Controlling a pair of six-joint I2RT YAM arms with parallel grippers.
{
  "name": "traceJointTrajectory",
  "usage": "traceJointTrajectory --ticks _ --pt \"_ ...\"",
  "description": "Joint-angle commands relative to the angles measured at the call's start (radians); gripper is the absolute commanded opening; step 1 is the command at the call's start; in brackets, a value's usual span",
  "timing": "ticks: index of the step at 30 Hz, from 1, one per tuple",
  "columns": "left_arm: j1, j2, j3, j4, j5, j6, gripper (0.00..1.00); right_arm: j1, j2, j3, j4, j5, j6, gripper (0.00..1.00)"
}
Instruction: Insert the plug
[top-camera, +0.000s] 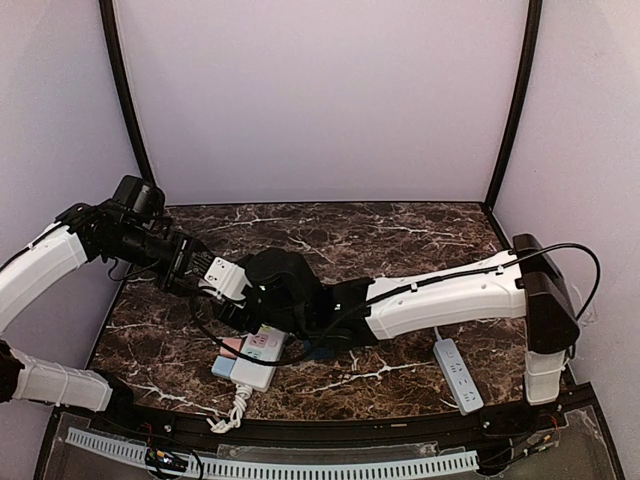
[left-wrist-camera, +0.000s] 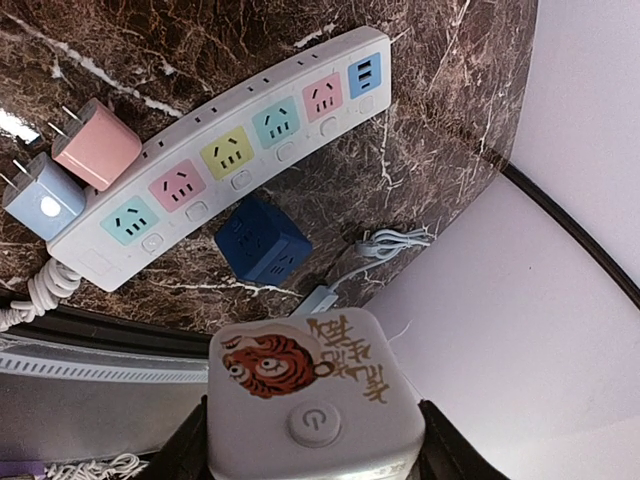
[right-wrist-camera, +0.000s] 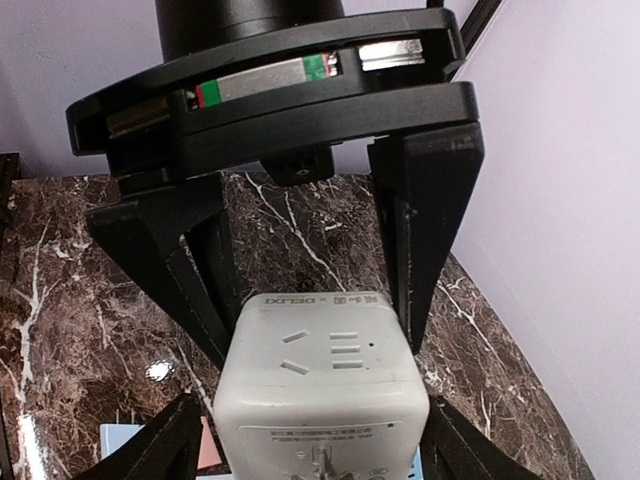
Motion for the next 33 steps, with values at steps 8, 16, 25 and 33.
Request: traceJointTrajectory --ticks 8,16,25,33 --pt "0.025 -0.028 0.0 -0.027 0.049 0.03 0.01 -0.004 0.049 0.06 -0.008 0.053 -0.053 0.67" --pt "0.026 -0.029 0.011 -0.036 0.048 0.042 0.01 -0.004 0.064 0.08 -0.017 0.051 -0.075 0.52" --pt "0.028 -0.029 0.013 -0.009 0.041 0.038 0.01 -0.005 0.06 0.091 -0.026 0.048 -0.088 0.12" --pt "0.028 -0.039 -0.009 0.1 0.074 0.042 0.61 -0.004 0.018 0.065 -0.021 0.049 -0.065 0.0"
